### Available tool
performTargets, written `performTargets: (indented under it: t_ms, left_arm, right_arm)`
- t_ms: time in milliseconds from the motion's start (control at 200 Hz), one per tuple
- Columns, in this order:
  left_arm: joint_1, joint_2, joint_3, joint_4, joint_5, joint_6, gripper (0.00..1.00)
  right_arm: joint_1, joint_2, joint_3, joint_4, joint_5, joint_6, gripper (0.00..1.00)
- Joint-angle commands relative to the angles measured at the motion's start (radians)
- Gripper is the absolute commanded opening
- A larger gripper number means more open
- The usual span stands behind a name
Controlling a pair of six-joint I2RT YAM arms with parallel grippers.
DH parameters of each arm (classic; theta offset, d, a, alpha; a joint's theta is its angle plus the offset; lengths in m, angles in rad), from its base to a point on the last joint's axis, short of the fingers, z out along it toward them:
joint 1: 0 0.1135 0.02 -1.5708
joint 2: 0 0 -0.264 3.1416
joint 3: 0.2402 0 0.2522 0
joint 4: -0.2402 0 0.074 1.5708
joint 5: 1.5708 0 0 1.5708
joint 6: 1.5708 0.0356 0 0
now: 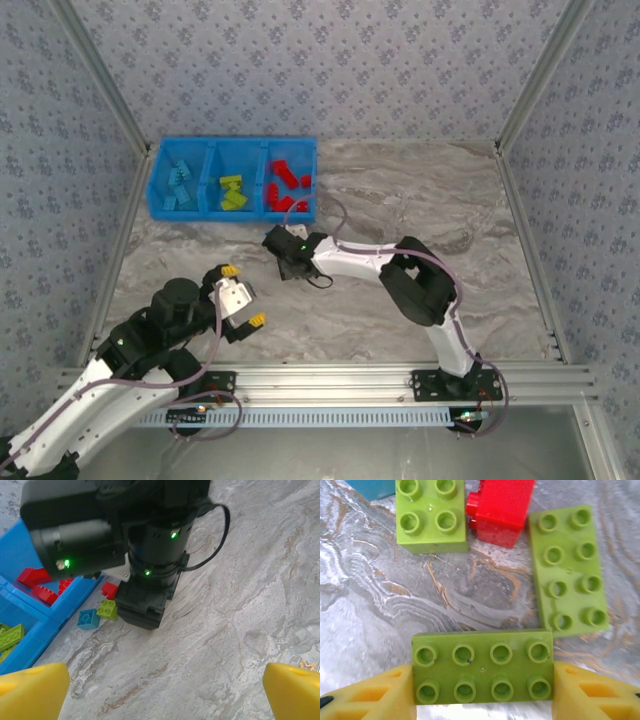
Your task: Sort the legos into containers by color
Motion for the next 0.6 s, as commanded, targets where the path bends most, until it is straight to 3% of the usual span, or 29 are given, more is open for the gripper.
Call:
performTargets:
  t_ms: [0,135,405,505,595]
  left_arm:
    - [0.015,-0.028,0.000,0.036,-0.088,-0.011,0.99]
    - [0.068,-0.055,0.003,0.062,-0.234,-0.087,0.99]
    - [0.285,0.000,0.050,0.079,-0.290,-0.200,0.99]
    - [0.441,0.066,0.091,0.084,-0.257,-0.291,0.99]
    - [0.595,0.094,0.090,0.108,-0.131,-0.349,0.99]
  right_arm:
    - [0.015,-0.149,-0.010,0.027,0.034,-0.018,0.57]
    - [0.027,-0.232,-0.008,0.066,0.064,-0.106,0.56]
    - [0.059,-0.239,0.035,0.221,-0.015,-0.272,0.56]
    - [0.068,-0.174,0.130,0.243,-0.034,-0.346,0.56]
    - [0.054,-0.075,0.272,0.236,-0.016,-0.419,0.56]
